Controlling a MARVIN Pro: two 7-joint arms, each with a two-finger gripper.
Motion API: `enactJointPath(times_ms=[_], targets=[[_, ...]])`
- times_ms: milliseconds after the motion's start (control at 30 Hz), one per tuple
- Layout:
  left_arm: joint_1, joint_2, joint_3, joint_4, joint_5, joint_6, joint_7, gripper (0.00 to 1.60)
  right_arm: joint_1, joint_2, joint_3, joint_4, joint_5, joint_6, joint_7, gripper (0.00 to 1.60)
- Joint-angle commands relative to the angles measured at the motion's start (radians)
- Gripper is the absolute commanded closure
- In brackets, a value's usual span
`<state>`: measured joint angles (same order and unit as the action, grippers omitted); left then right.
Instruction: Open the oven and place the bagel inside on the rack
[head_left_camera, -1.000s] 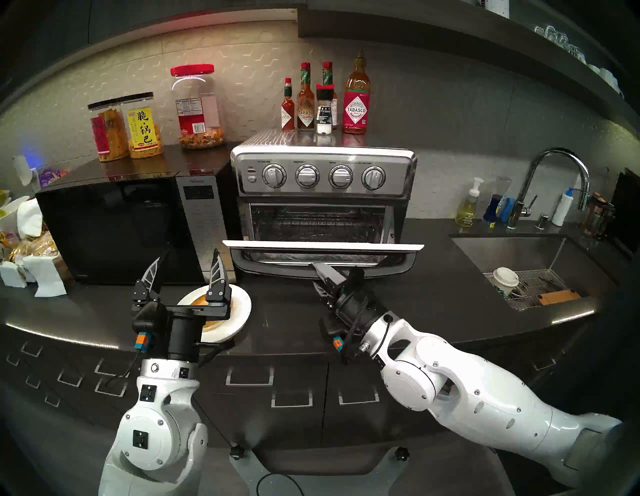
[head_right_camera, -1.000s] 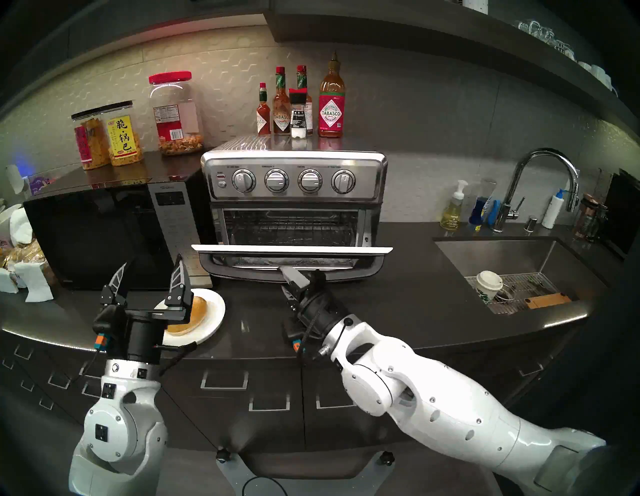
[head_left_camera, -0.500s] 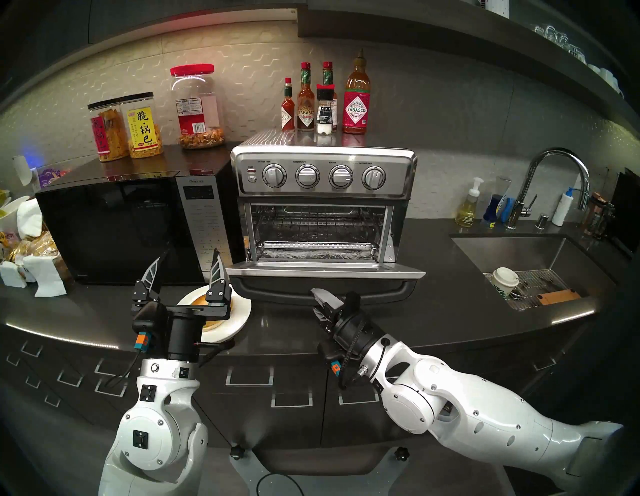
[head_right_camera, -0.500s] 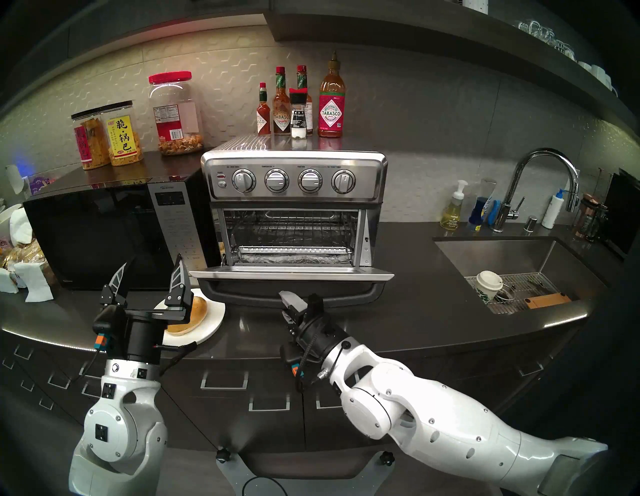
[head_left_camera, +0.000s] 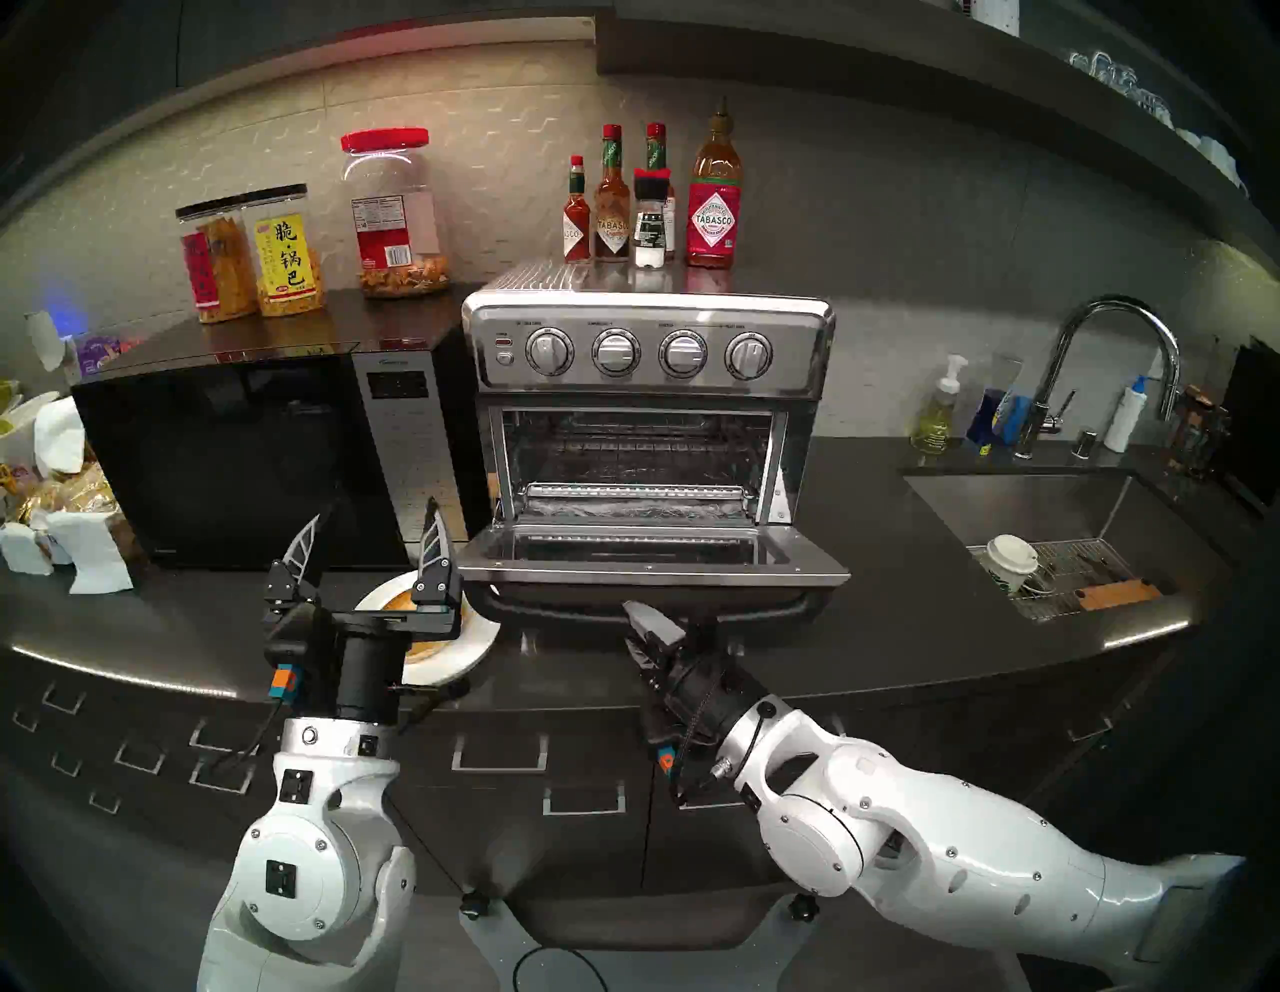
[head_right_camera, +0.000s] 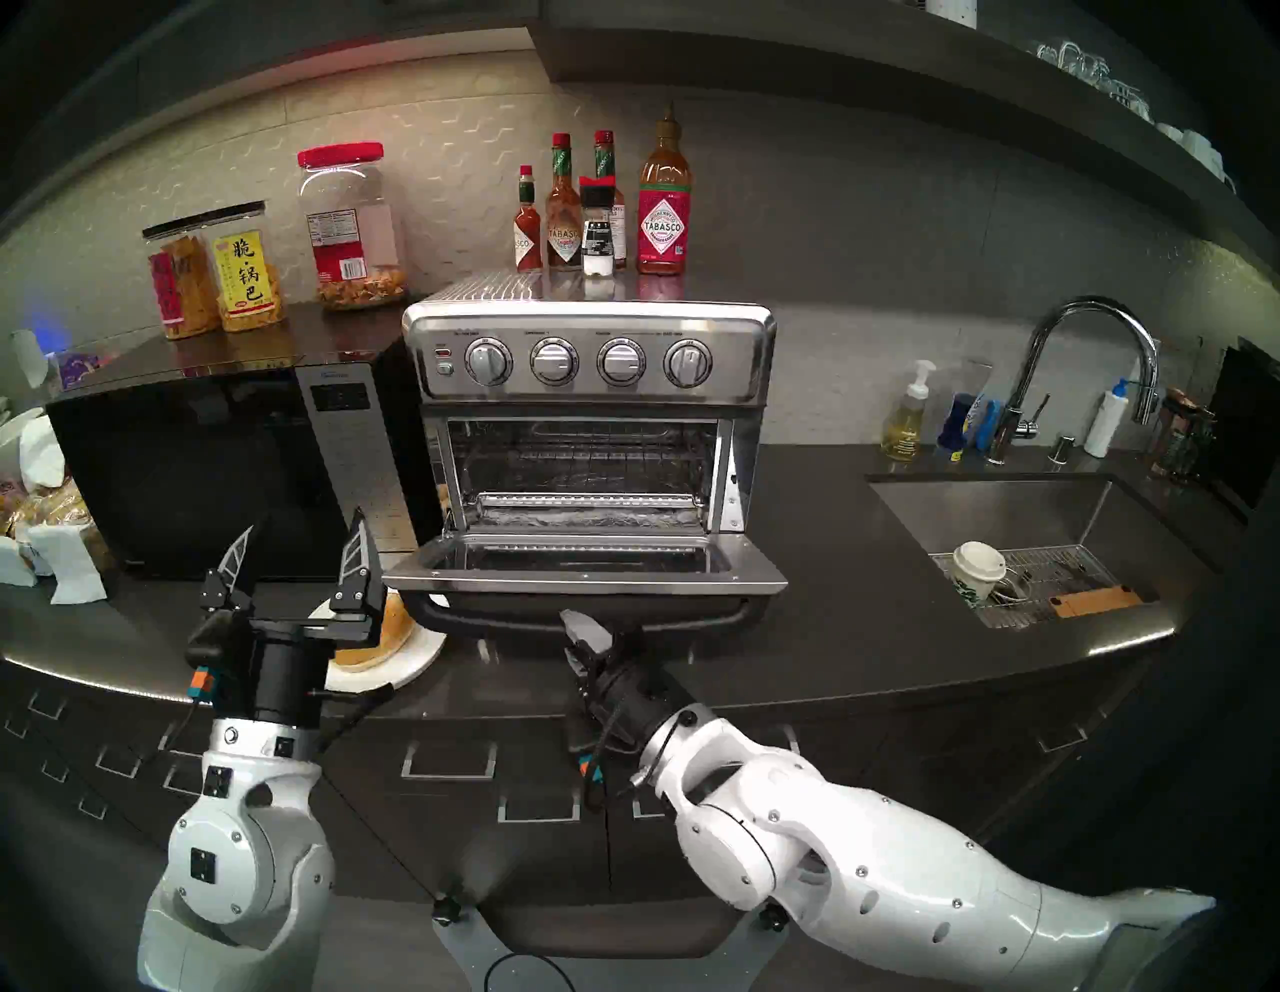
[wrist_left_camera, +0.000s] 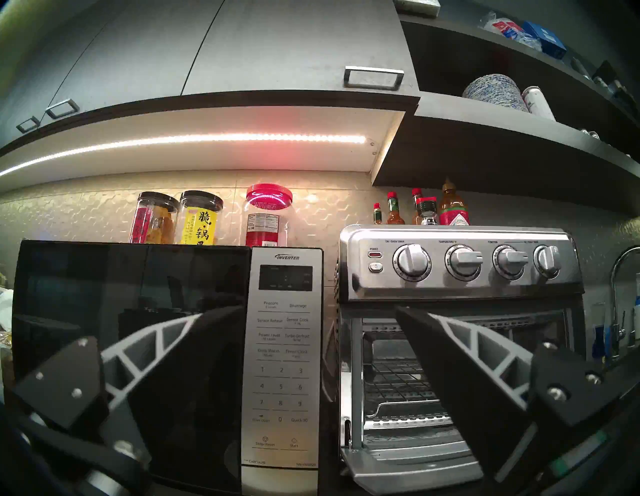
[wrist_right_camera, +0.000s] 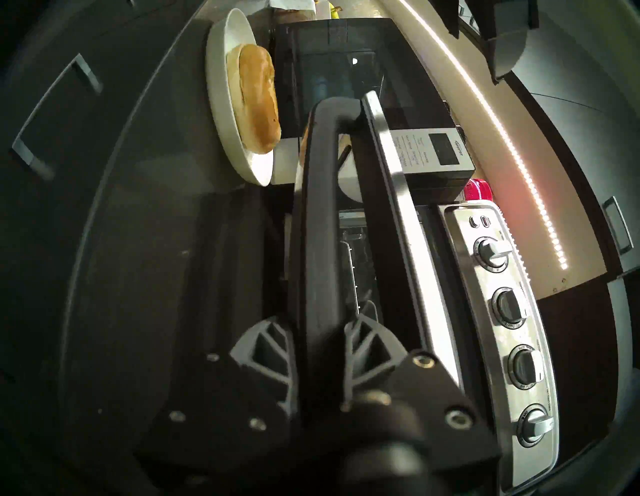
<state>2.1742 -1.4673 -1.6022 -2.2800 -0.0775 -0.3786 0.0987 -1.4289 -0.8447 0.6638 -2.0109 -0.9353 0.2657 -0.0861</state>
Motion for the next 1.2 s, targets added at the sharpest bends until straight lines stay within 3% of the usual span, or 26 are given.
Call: enactJointPath(times_ms=[0,467,667,933,1133,1167], targets=[[0.000,0.001,0.001,-0.019,0.001,-0.003,-0.001,0.00,-0.058,-0.005,-0.054,-0.098,-0.008,-0.008,-0.018,1.60],[-0.001,0.001,0.001,-0.018,0.001,-0.003,-0.001,0.00,-0.099,-0.010,-0.087,-0.096,-0.043,0.031,-0.059,1.60],[-0.001,0.001,0.001,-0.018,0.001,-0.003,-0.001,0.00,-0.095,-0.001,-0.097,-0.069,-0.041,0.014,-0.083,1.60],[-0.001,0.001,0.001,-0.019,0.001,-0.003,-0.001,0.00,-0.127,0.067,-0.092,-0.107,-0.034,0.002,-0.124,1.60],[0.000,0.001,0.001,-0.020,0.001,-0.002,-0.002,0.00,-0.195,0.131,-0.094,-0.146,-0.041,0.031,-0.191,1.60],[0.001,0.001,0.001,-0.020,0.001,-0.002,-0.002,0.00,-0.201,0.139,-0.093,-0.146,-0.043,0.031,-0.204,0.00]])
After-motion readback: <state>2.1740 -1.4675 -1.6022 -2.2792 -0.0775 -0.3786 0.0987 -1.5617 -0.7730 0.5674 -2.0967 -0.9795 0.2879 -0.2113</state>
